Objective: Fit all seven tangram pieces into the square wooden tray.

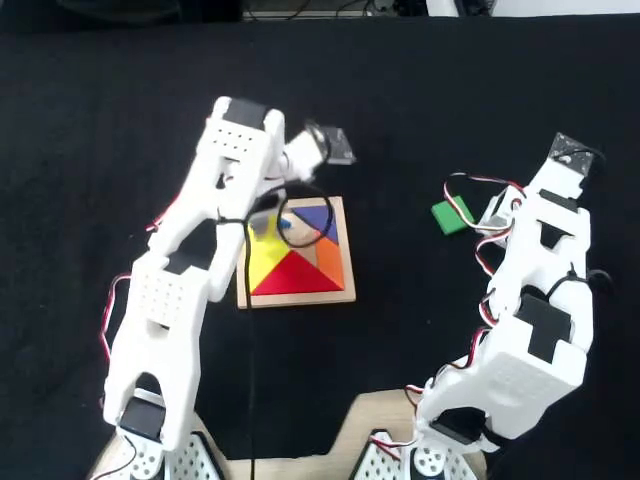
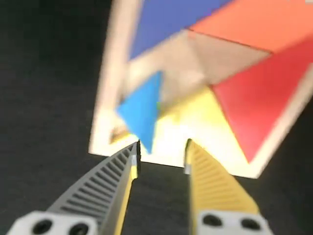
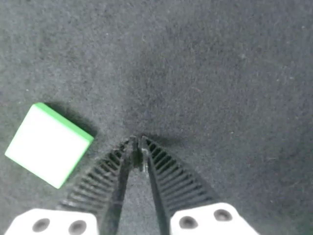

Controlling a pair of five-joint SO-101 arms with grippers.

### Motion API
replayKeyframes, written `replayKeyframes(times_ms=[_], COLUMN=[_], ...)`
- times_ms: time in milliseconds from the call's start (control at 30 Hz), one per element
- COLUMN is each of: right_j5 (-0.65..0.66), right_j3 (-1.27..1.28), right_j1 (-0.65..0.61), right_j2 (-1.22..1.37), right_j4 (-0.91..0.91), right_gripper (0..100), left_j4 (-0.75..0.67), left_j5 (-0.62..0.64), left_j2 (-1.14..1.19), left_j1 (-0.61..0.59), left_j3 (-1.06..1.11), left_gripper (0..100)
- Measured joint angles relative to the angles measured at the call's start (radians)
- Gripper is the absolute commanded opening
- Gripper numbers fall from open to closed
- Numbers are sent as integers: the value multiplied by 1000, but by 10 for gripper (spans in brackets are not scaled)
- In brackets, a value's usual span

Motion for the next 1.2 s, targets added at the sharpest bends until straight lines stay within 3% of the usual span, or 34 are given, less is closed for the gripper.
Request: replayKeyframes(times_ms=[133, 467, 1200], right_j5=[0, 0, 0], right_j3=[0, 0, 0], right_j1=[0, 0, 0], right_j2=[0, 0, 0], right_j4=[0, 0, 0], right_gripper=[11, 11, 11], left_j4=[-6, -264, -420], left_j5=[-51, -54, 8], left_j2=[-112, -164, -169], left_j1=[34, 11, 60], left_j3=[127, 351, 367], left_gripper=[142, 141, 142])
